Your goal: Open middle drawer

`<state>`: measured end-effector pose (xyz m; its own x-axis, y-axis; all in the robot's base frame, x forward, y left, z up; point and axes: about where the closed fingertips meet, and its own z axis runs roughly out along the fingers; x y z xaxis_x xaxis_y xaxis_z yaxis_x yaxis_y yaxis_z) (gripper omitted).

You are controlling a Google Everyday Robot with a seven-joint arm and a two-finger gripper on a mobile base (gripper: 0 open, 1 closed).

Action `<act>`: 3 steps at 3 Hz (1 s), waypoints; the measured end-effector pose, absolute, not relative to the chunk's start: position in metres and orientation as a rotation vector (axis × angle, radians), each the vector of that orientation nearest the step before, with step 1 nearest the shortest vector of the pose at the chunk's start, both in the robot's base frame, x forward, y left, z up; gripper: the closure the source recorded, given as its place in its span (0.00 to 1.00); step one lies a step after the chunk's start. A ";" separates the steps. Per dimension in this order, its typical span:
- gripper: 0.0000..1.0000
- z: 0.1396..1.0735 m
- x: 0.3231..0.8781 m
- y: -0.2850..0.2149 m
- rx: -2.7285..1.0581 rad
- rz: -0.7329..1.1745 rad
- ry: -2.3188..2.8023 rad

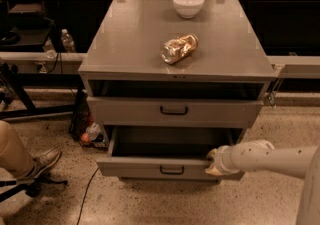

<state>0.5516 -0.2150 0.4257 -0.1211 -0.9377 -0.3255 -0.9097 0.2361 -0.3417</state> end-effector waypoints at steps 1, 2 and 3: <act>1.00 0.426 0.552 -0.215 -1.688 -0.079 2.046; 1.00 0.435 0.536 -0.221 -1.648 -0.097 2.092; 1.00 0.445 0.526 -0.226 -1.610 -0.113 2.126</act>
Offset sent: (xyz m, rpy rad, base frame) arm -0.2222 -0.0087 0.1011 -0.1131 0.0572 -0.5424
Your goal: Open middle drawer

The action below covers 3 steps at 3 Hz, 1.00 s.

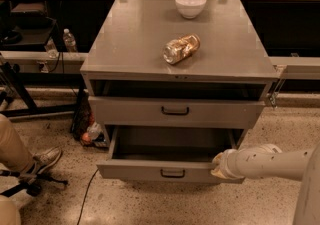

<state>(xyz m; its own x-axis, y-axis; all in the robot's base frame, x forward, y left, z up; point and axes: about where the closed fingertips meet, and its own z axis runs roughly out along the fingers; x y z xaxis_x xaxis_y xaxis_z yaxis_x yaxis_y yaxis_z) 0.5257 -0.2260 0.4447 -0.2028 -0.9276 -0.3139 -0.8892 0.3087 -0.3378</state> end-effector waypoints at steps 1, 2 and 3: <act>1.00 0.445 0.526 -0.226 -1.610 -0.113 2.126; 1.00 0.435 0.507 -0.226 -1.629 -0.085 2.118; 1.00 0.429 0.480 -0.229 -1.616 -0.060 2.121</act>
Offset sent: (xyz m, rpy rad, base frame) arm -0.0472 -0.0063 -0.0205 0.0283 0.0308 0.0464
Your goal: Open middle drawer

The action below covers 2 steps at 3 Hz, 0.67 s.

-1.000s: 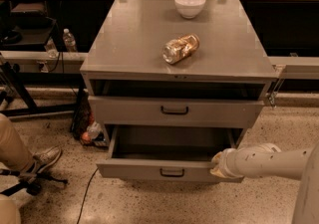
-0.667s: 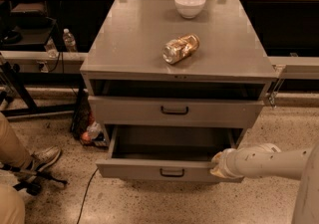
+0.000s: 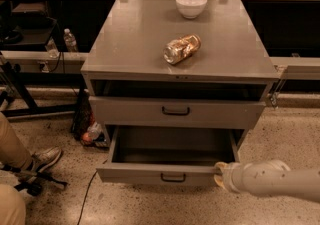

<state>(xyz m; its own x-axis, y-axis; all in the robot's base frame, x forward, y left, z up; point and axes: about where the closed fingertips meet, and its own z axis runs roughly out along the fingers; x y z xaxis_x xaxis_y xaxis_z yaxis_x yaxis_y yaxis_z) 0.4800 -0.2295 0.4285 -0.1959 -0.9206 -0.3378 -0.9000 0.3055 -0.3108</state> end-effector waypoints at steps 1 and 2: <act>1.00 0.427 0.474 -0.230 -1.614 -0.054 2.125; 1.00 0.427 0.474 -0.230 -1.614 -0.053 2.125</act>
Offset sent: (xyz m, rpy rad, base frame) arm -0.1807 0.0134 -0.0227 0.0991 0.0574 -0.0523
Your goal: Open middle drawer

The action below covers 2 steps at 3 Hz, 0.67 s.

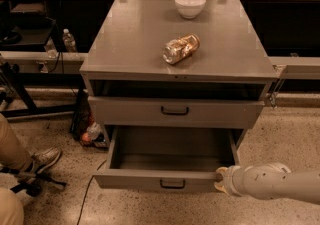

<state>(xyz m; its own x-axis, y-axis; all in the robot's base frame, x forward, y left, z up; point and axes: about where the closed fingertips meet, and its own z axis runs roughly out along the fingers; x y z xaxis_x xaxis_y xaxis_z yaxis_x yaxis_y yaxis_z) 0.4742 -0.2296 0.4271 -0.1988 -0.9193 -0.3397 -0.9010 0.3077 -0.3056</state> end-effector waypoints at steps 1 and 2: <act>1.00 0.428 0.447 -0.230 -1.584 -0.039 2.135; 1.00 0.428 0.447 -0.230 -1.584 -0.039 2.135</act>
Offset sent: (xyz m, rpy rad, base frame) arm -0.2499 0.0301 -0.0115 0.1429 0.0044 -0.1899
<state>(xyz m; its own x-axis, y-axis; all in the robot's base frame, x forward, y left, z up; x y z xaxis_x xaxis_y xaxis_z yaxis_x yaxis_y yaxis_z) 0.4474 -0.2296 0.4277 -0.2164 -0.9091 -0.3560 -0.8954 0.3301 -0.2989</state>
